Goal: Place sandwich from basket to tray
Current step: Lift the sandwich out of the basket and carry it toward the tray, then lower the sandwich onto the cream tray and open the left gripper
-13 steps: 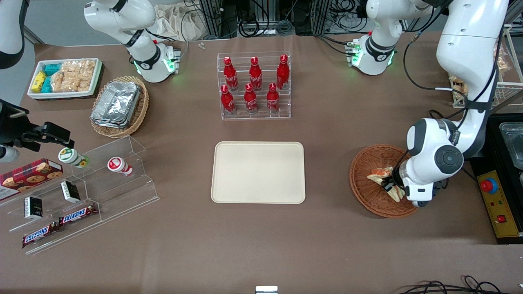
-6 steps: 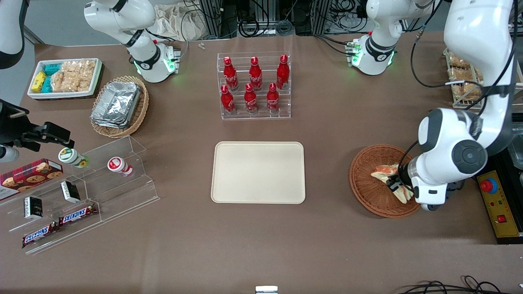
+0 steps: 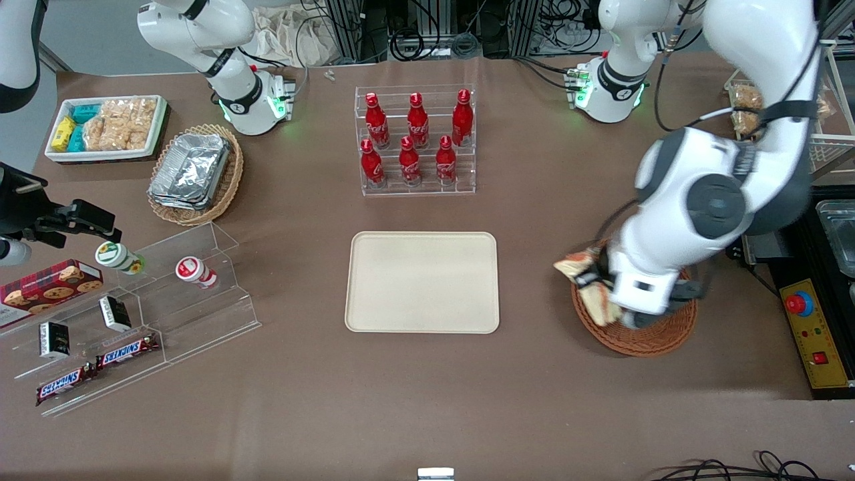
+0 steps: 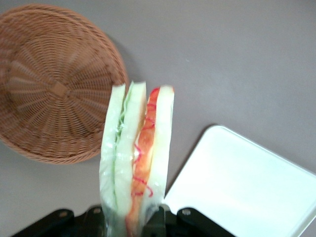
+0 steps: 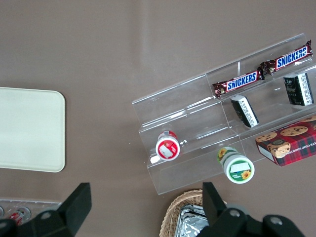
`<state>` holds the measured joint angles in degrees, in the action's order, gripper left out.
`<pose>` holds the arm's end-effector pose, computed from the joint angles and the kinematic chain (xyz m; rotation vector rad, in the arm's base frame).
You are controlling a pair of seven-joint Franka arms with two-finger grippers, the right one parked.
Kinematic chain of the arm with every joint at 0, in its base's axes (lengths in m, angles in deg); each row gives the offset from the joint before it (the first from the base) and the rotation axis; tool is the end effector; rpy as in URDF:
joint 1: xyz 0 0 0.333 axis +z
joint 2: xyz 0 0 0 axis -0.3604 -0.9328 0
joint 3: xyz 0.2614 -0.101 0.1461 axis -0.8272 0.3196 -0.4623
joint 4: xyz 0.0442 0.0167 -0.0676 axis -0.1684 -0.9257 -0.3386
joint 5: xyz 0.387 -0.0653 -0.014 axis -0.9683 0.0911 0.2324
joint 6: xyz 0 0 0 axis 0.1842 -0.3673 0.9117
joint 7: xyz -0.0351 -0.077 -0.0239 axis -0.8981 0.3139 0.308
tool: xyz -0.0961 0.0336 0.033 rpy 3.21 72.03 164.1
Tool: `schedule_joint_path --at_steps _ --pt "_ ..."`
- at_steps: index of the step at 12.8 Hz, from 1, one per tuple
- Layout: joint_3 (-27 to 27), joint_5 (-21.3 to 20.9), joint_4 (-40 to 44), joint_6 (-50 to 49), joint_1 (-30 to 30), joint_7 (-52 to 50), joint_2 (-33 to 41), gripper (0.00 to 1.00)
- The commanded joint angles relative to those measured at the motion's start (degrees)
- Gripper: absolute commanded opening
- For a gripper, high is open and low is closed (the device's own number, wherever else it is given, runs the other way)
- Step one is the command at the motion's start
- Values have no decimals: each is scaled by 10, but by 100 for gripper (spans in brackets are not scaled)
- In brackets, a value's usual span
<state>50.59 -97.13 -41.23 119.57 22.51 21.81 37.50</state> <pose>0.6253 -0.2486 0.4453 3.0258 0.6395 -0.1105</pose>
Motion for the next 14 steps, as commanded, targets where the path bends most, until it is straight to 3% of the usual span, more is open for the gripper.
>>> schedule_joint_path --at_steps 1,4,7,11,14 --pt "3 -15 -1 43 -53 14 -57 0" --pt "1 -57 -37 94 -114 8 -101 0" --pt "2 -80 -88 169 -127 16 -126 0" --pt "2 -127 -86 174 -146 9 -163 0" --pt "2 -129 -84 197 -147 11 -169 0"
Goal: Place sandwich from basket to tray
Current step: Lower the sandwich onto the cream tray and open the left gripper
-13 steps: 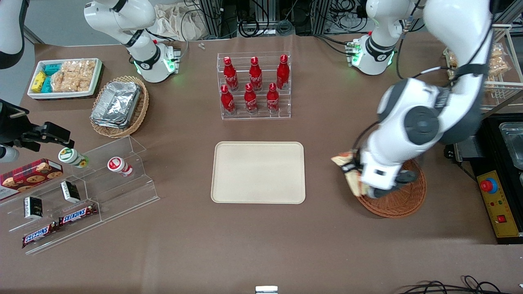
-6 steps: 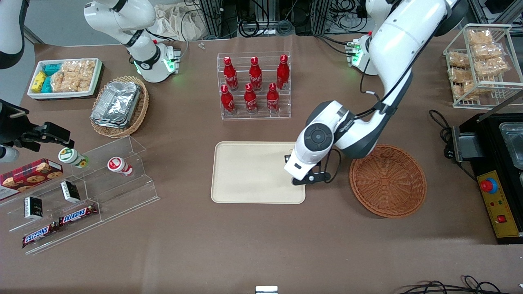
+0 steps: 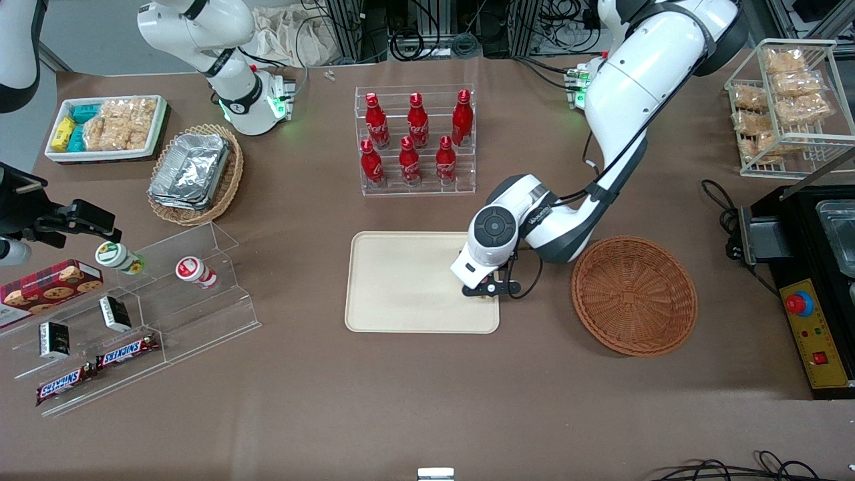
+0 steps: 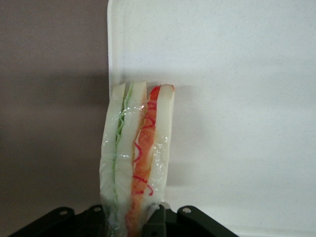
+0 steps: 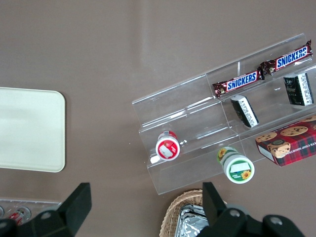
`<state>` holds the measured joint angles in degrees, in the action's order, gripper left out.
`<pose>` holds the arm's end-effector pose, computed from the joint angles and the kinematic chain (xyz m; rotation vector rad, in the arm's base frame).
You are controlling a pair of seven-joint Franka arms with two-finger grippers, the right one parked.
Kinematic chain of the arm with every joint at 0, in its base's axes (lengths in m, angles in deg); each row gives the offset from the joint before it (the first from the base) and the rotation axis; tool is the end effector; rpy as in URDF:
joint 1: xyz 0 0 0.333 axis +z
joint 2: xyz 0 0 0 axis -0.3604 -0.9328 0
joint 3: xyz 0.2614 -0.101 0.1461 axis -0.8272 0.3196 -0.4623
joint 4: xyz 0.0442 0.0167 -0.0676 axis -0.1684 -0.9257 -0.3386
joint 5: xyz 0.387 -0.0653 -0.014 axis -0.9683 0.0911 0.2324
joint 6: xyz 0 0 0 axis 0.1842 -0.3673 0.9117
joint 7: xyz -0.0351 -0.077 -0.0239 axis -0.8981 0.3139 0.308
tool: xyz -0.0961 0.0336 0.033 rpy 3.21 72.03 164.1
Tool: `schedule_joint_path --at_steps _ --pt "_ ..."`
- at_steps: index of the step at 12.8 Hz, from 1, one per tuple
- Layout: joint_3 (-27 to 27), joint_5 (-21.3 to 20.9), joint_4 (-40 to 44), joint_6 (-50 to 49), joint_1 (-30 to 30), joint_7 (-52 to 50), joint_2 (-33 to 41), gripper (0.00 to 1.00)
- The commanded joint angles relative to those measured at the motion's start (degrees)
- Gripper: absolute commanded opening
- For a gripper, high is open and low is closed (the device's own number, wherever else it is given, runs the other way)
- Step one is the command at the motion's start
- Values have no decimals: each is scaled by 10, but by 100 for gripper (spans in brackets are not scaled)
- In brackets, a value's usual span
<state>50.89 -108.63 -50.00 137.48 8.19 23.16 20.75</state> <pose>0.5386 -0.4053 0.2209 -3.1067 -0.0453 0.1945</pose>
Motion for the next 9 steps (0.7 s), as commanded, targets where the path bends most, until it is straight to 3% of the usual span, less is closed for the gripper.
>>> schedule_joint_path --at_steps 1,3,4,5,6,9 --pt "-1 -15 7 24 -3 -1 -10 0" --pt "-1 -14 12 23 -7 -1 -13 2" --pt "-1 -14 13 22 -6 -2 -12 30" --pt "-1 -14 14 21 -6 -2 -11 75" --pt "-1 -15 22 22 -7 -7 -13 100" --pt "-2 -10 53 10 4 -8 0 100"
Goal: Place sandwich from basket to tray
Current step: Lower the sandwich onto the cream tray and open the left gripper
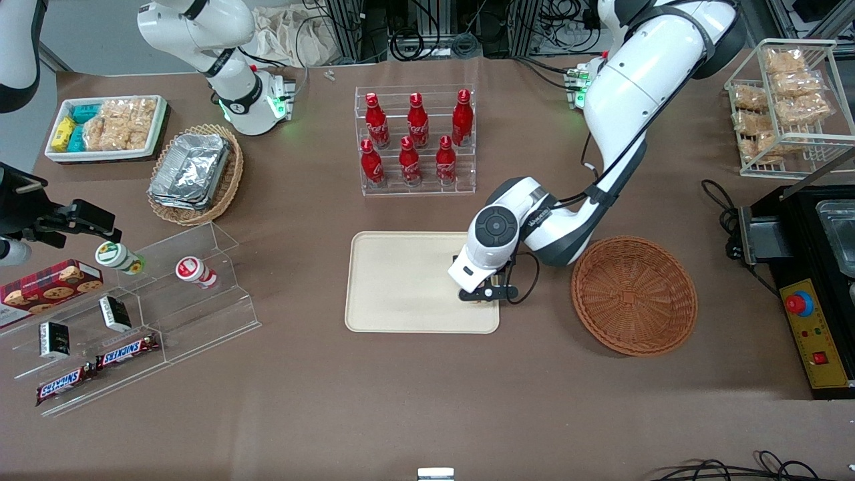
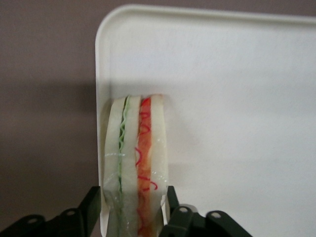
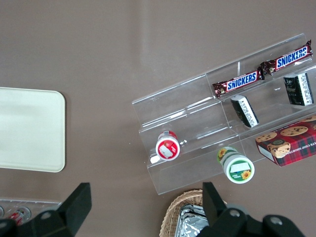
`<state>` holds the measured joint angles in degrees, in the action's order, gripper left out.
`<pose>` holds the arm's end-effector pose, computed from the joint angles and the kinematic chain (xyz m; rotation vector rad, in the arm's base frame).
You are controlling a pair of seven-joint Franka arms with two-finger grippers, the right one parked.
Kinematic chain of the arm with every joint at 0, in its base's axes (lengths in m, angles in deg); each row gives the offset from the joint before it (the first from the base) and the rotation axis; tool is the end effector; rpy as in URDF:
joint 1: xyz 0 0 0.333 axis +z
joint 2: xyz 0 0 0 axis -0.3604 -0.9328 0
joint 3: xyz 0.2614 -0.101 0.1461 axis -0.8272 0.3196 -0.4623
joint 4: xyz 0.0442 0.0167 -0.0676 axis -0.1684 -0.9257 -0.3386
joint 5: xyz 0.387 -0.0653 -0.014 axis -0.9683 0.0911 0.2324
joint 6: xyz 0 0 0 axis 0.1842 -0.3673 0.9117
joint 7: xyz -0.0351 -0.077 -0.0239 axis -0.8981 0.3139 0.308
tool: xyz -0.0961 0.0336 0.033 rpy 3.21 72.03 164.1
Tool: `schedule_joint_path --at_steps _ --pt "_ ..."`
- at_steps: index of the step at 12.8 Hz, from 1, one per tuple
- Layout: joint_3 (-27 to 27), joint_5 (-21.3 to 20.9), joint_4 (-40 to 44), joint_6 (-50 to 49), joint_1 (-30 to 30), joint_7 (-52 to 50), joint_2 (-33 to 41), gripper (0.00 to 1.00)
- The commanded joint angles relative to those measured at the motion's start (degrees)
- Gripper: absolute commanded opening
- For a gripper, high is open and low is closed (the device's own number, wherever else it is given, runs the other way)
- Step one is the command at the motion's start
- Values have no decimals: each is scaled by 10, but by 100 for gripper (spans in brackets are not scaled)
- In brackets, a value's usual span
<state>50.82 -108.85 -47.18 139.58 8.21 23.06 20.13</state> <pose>0.5571 -0.4102 0.2365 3.1173 0.0713 -0.1104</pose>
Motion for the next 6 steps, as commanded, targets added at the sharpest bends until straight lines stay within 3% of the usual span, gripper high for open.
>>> schedule_joint_path --at_steps 1,6 --pt "-2 -12 27 -34 6 -5 25 100" --pt "3 13 19 -136 91 2 153 100"
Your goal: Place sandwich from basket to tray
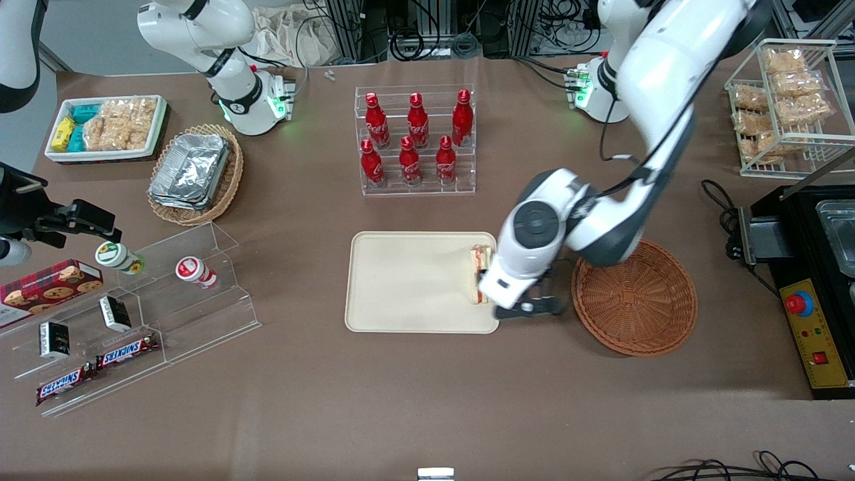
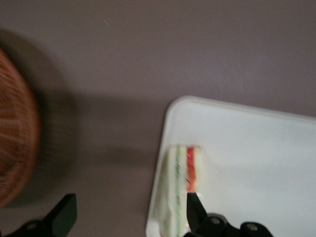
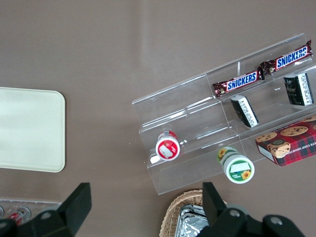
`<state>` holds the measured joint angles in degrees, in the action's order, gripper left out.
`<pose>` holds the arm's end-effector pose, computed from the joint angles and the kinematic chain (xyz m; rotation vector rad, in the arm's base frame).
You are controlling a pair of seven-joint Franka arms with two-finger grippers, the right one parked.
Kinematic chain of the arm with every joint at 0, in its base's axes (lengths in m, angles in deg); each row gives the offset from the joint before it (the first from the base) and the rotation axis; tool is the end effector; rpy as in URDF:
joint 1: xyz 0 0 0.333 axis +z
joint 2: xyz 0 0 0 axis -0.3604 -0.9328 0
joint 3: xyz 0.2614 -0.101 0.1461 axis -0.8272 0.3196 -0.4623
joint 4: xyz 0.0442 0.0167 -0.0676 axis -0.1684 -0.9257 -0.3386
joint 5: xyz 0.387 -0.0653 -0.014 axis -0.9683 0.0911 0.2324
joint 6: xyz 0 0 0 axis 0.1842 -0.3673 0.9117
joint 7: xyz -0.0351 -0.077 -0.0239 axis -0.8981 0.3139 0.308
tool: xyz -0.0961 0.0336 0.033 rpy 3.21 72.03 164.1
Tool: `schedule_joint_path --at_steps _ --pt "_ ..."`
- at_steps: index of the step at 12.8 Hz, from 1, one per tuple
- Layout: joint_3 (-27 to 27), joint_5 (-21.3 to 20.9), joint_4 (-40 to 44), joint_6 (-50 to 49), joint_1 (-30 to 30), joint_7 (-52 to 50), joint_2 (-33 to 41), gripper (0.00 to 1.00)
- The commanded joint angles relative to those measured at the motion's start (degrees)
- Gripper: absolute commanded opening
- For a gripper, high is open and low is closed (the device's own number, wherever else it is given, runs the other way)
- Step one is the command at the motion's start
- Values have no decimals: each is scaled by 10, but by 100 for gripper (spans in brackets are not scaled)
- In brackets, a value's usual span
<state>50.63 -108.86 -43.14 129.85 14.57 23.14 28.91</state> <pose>0.6117 -0.3340 0.3501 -3.1020 -0.2740 -0.0248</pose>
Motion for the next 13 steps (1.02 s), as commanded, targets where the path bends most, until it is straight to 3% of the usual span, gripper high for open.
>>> schedule_joint_path --at_steps 1,4,9,13 --pt "4 41 -25 -68 46 10 98 100" --pt "3 101 -25 -121 113 106 166 100" --pt "0 97 -23 -116 169 112 179 100" --pt "-2 104 -28 -162 234 204 212 100"
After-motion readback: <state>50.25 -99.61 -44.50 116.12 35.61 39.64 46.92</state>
